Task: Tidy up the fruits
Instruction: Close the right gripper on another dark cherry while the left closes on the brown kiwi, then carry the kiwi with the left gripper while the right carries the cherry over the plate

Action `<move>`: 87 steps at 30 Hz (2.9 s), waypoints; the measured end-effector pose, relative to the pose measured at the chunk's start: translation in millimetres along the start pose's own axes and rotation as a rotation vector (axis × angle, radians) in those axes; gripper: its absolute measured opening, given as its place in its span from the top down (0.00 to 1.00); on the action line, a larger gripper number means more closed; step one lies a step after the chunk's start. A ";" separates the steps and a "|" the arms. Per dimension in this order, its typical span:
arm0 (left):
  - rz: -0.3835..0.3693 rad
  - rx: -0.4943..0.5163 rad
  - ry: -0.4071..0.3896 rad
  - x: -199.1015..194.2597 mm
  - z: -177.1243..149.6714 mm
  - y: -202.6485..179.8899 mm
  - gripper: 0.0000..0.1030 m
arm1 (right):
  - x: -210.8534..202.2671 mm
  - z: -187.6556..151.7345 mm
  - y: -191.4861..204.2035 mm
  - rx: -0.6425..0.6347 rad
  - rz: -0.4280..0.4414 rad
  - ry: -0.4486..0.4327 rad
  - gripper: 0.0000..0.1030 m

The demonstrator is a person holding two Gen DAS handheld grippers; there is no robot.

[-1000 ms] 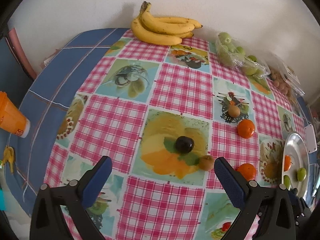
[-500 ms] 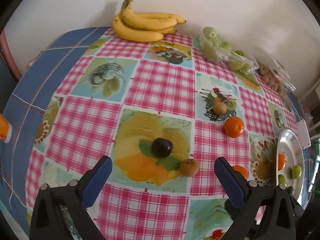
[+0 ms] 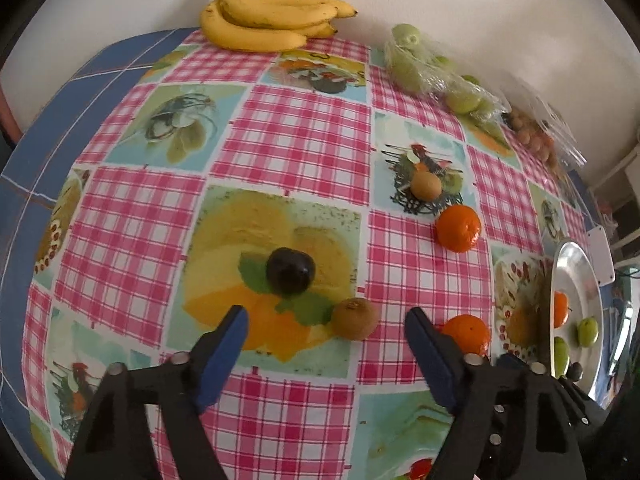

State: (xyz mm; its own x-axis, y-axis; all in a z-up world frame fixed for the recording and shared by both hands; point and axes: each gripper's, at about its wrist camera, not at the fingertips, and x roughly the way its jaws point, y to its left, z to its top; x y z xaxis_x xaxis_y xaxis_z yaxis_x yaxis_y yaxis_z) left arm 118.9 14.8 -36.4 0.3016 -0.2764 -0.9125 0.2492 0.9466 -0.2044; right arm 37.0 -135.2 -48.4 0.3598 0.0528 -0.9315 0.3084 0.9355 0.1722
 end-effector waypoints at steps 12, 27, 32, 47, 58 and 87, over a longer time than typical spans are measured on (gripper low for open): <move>-0.008 0.032 0.032 13.5 -0.7 -11.9 0.67 | -2.0 2.5 6.8 -0.031 0.034 0.002 0.73; -0.048 0.047 -0.053 -21.9 6.3 -21.1 0.73 | -34.8 2.1 -5.0 0.010 0.067 -0.052 0.74; -0.051 0.046 -0.079 -34.3 7.3 -24.2 0.73 | -46.5 4.2 -5.5 0.020 0.067 -0.076 0.74; -0.035 0.077 -0.115 -49.7 7.1 -45.3 0.73 | -62.3 7.4 -23.9 0.049 0.039 -0.102 0.74; -0.023 0.146 -0.117 -48.9 0.7 -77.1 0.73 | -72.8 7.4 -58.4 0.121 0.021 -0.125 0.74; -0.066 0.361 -0.097 -36.7 -30.0 -182.2 0.73 | -92.7 -11.2 -179.0 0.371 -0.071 -0.155 0.73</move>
State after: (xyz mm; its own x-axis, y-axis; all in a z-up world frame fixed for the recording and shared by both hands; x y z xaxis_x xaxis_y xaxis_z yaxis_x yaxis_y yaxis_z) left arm 34.8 -142.5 23.7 0.3558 -0.3655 -0.8601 0.5737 0.8120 -0.1077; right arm -61.5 -303.7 3.5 0.4460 -0.0867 -0.8908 0.6237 0.7440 0.2398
